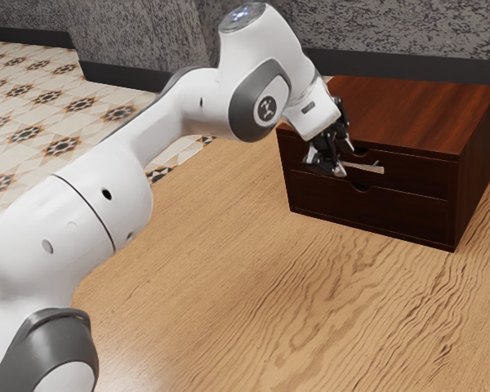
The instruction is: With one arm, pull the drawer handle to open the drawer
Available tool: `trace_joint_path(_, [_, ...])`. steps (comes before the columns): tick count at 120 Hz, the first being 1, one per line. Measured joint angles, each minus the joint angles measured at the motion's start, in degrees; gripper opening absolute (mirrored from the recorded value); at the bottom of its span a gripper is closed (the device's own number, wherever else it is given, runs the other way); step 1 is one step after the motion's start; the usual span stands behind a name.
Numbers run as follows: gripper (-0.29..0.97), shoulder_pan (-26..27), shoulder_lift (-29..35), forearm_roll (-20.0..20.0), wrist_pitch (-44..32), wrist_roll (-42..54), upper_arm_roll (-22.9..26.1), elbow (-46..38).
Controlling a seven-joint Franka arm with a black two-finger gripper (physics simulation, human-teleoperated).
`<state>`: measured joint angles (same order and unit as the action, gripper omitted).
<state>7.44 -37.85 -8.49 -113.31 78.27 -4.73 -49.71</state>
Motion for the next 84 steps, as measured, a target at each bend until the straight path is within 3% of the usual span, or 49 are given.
trace_joint_path(33, [0.25, -0.87, -1.68, -0.40, -0.23, -1.13, 0.09, 0.04])
trace_joint_path(54, [0.07, 0.14, -1.00, -1.48, -0.32, -1.62, -0.51, -0.59])
trace_joint_path(84, [-0.03, 3.23, 7.30, -1.57, -1.33, -1.53, -2.45, -13.78])
